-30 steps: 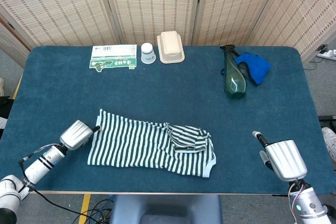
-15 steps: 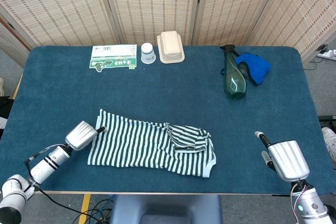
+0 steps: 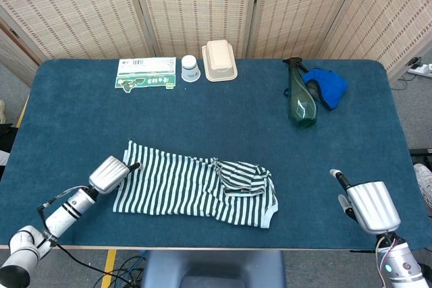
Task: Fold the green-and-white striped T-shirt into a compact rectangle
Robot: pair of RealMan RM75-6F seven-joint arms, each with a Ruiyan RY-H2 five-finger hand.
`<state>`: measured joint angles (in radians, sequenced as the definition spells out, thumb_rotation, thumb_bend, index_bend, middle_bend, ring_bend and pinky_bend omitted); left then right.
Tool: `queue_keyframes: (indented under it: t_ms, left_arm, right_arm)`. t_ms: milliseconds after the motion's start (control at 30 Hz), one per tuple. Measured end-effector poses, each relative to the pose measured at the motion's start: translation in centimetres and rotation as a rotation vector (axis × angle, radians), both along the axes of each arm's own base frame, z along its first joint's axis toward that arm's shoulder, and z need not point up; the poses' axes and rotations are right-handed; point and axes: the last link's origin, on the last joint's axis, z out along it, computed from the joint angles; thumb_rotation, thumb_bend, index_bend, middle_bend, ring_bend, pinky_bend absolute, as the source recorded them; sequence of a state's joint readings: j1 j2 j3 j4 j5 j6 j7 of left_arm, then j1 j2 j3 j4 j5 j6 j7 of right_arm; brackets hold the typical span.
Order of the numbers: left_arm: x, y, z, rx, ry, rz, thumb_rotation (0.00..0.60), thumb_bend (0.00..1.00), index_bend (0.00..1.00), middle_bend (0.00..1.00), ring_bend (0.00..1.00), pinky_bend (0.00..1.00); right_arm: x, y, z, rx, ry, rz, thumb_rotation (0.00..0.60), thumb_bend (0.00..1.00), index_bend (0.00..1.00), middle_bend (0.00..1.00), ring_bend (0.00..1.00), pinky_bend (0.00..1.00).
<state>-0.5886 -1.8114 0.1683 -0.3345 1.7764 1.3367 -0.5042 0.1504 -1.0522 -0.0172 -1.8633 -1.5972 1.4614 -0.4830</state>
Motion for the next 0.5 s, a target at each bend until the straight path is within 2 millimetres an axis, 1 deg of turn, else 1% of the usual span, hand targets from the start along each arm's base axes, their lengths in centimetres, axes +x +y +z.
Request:
queue_keyframes:
  t_ms: [133, 300, 400, 500]
  left_arm:
    - [0.26, -0.04, 0.01, -0.022, -0.070, 0.032, 0.600, 0.25, 0.40, 0.86, 0.81, 0.90]
    - [0.38, 0.10, 0.21, -0.018, -0.083, 0.034, 0.600, 0.25, 0.43, 0.86, 0.81, 0.90]
    - [0.45, 0.16, 0.25, -0.015, -0.094, 0.038, 0.600, 0.26, 0.45, 0.86, 0.81, 0.90]
    - [0.52, 0.19, 0.21, -0.015, -0.098, 0.038, 0.600, 0.34, 0.48, 0.86, 0.81, 0.90]
  right_arm:
    - [-0.10, 0.02, -0.02, 0.000, -0.004, -0.003, 0.600, 0.39, 0.25, 0.90, 0.95, 1.00]
    - [-0.20, 0.03, -0.03, 0.000, -0.008, -0.006, 0.600, 0.39, 0.25, 0.90, 0.95, 1.00]
    - [-0.27, 0.03, -0.03, 0.001, -0.010, -0.007, 0.600, 0.39, 0.25, 0.90, 0.95, 1.00]
    - [-0.30, 0.02, -0.07, 0.004, -0.012, -0.006, 0.600, 0.39, 0.26, 0.90, 0.95, 1.00]
